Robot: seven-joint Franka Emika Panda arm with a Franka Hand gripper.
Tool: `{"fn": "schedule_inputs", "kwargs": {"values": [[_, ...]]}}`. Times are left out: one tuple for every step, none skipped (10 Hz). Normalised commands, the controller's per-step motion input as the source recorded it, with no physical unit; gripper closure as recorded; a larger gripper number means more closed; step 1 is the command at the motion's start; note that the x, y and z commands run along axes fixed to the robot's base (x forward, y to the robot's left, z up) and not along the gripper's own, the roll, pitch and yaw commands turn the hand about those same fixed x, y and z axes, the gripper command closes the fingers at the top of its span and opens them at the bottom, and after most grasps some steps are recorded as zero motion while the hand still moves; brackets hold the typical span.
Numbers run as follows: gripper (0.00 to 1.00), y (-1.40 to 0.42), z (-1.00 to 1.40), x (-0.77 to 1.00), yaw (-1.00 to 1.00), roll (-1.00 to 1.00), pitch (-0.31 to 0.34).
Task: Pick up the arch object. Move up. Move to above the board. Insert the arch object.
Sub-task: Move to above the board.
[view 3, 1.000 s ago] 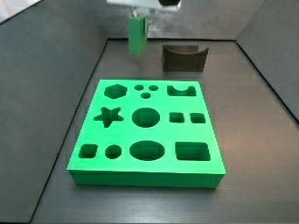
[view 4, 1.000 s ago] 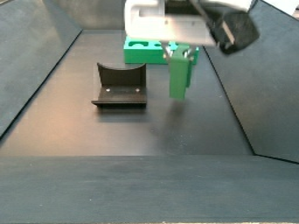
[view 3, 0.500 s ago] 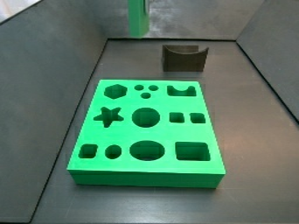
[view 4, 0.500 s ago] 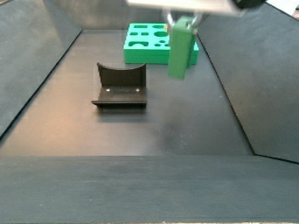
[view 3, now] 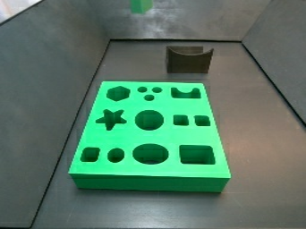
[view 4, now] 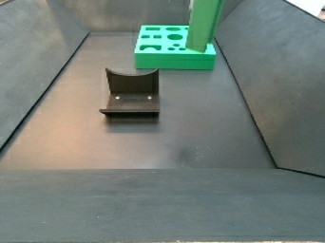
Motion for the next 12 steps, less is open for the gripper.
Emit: {"fn": "schedule_inputs", "kwargs": {"values": [[1.00, 0.00, 0.48, -0.01, -0.03, -0.14, 0.024], [1.00, 0.00, 0.37, 0.00, -0.03, -0.15, 0.040], [1.00, -1.00, 0.24, 0.05, 0.97, 0.05, 0.683], [1.00, -1.00, 0.22, 0.06, 0.89, 0.11, 0.635], [1.00, -1.00, 0.23, 0.06, 0.65, 0.16, 0.518], [1.00, -1.00, 0.22, 0.07, 0.41, 0.12, 0.374], [1.00, -1.00, 0.22, 0.08, 0.25, 0.10, 0.256], [1.00, -1.00, 0.23, 0.08, 0.12, 0.08, 0.170], [1.00, -1.00, 0.23, 0.09, 0.07, 0.06, 0.137], [1.00, -1.00, 0.23, 0.10, 0.03, 0.03, 0.118], [1.00, -1.00, 0.23, 0.11, 0.03, 0.01, 0.115], [1.00, -1.00, 0.23, 0.13, 0.02, 0.01, 0.118]]}}
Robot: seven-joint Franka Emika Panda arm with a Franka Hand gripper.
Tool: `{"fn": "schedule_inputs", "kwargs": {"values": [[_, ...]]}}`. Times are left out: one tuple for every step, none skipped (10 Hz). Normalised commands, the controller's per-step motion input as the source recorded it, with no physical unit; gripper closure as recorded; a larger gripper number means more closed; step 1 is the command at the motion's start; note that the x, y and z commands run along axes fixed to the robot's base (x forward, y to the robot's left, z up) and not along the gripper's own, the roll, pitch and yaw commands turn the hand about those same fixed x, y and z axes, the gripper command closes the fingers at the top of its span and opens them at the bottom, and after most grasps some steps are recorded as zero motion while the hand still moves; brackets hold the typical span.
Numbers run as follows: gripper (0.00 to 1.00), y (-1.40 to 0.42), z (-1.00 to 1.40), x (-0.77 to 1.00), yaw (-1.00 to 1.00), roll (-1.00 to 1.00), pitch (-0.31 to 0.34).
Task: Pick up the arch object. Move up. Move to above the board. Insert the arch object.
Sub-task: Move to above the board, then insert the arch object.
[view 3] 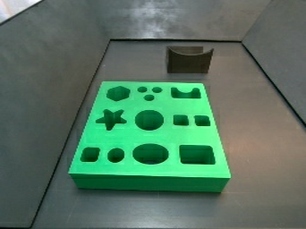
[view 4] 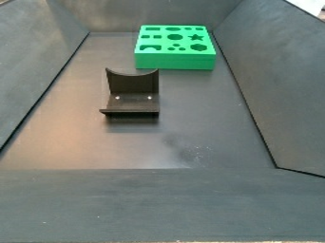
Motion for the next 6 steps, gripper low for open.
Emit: {"fn": "schedule_inputs", "kwargs": {"values": [[1.00, -1.00, 0.23, 0.16, 0.02, 0.02, 0.125], [1.00, -0.94, 0.23, 0.17, 0.01, 0.02, 0.134], [1.00, -0.63, 0.15, 0.15, 0.01, 0.03, 0.135], [1.00, -0.38, 0.09, 0.13, 0.01, 0.04, 0.124], [1.00, -0.23, 0.06, 0.10, 0.01, 0.05, 0.112], [1.00, 0.00, -0.08, 0.30, -0.79, 0.00, 0.000]]}}
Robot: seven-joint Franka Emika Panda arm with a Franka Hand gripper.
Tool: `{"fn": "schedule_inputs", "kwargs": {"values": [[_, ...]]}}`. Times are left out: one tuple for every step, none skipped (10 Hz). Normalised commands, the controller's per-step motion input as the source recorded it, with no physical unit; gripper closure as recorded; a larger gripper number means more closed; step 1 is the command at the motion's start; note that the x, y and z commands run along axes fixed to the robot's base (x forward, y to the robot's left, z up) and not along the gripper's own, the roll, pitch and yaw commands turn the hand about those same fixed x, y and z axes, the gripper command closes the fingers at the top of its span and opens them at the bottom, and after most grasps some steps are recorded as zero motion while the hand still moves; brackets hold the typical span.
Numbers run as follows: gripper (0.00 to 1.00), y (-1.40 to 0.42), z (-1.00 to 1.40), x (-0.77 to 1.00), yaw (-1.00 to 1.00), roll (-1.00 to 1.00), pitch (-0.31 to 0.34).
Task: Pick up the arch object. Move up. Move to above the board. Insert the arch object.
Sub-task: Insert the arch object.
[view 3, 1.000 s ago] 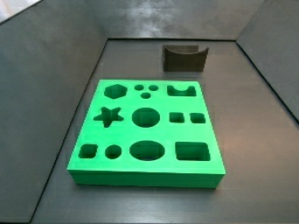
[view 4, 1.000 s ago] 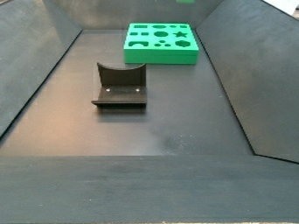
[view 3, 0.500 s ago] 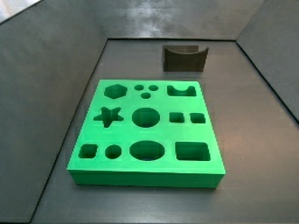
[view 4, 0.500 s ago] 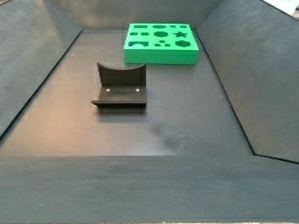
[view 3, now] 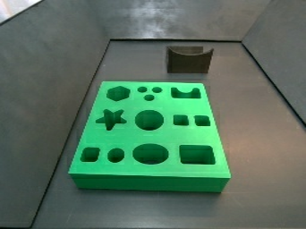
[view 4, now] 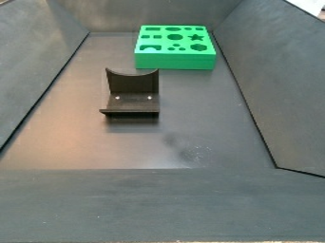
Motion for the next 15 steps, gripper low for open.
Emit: {"fn": "schedule_inputs", "kwargs": {"values": [[1.00, 0.04, -0.10, 0.37, -0.76, 0.00, 0.000], [1.00, 0.06, -0.12, 0.29, -0.82, 0.00, 0.000], [1.00, 0.05, -0.13, 0.11, -0.98, 0.00, 0.000], [1.00, 0.01, -0.16, 0.05, -1.00, 0.00, 0.000], [1.00, 0.03, -0.18, 0.11, -0.99, 0.00, 0.000], [1.00, 0.05, -0.20, 0.11, -0.98, 0.00, 0.000], [1.00, 0.06, -0.22, 0.11, -0.97, 0.00, 0.000], [1.00, 0.06, -0.22, 0.10, -0.97, 0.00, 0.000], [1.00, 0.05, -0.20, 0.11, -0.98, 0.00, 0.000], [1.00, 0.05, -0.21, 0.15, -0.96, 0.00, 0.000], [1.00, 0.05, -0.23, 0.20, -0.92, 0.00, 0.000], [1.00, 0.06, -0.27, 0.21, -0.92, 0.00, -0.003], [1.00, 0.08, -0.31, 0.25, -0.91, 0.00, -0.010], [1.00, 0.09, -0.35, 0.31, -0.87, 0.00, -0.011], [1.00, 0.09, -0.40, 0.32, -0.85, 0.00, -0.007]]}}
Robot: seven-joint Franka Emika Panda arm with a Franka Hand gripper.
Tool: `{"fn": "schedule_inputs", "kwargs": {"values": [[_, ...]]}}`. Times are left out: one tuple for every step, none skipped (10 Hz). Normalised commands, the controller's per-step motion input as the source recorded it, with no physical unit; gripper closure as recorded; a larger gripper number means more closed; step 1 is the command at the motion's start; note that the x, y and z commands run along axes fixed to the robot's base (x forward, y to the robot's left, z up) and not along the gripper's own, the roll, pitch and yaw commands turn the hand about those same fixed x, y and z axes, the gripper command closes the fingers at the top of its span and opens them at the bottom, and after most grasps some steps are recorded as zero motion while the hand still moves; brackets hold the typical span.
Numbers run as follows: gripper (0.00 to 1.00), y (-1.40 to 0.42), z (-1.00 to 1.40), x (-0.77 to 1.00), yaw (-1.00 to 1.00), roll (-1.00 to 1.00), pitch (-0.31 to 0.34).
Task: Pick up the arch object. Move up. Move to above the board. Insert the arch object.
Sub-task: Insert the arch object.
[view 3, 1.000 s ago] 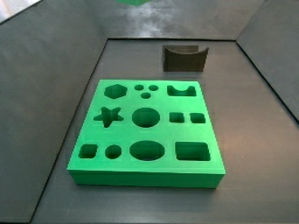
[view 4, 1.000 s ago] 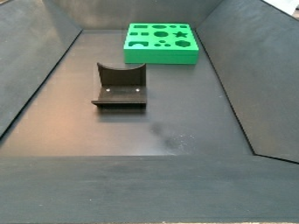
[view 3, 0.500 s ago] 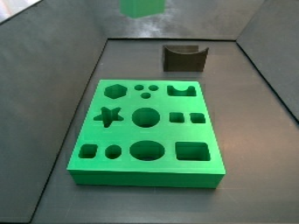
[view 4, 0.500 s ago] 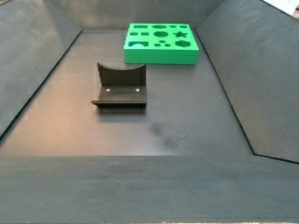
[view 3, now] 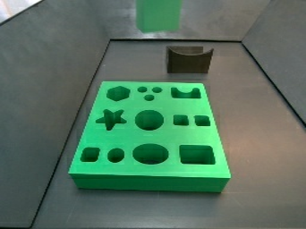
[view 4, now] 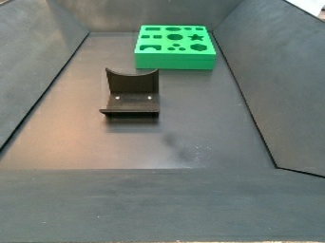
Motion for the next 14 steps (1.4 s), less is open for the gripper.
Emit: {"fn": "schedule_inputs", "kwargs": {"values": [[1.00, 0.09, -0.41, 0.31, -0.87, 0.00, -0.003], [1.00, 0.09, -0.40, 0.29, -0.87, 0.00, 0.000], [1.00, 0.09, -0.41, 0.31, -0.86, 0.00, 0.000], [1.00, 0.08, -0.43, 0.32, -0.85, 0.00, 0.000], [1.00, 0.05, -0.49, 0.36, -0.81, 0.00, 0.000], [1.00, 0.01, -0.54, 0.38, -0.75, 0.00, 0.000], [1.00, 0.00, -0.58, 0.36, -0.70, 0.01, 0.000], [1.00, -0.05, -0.59, 0.18, -0.56, 0.09, 0.000], [1.00, -0.07, -0.61, 0.16, -0.41, 0.16, 0.000], [1.00, -0.04, -0.59, 0.16, -0.35, 0.18, 0.000], [1.00, -0.03, -0.58, 0.09, -0.23, 0.21, 0.000], [1.00, 0.00, -0.51, 0.11, -0.16, 0.13, 0.000], [1.00, 0.00, -0.37, 0.10, -0.09, 0.05, 0.000], [1.00, 0.00, -0.38, 0.27, 0.00, 0.00, 0.000]]}}
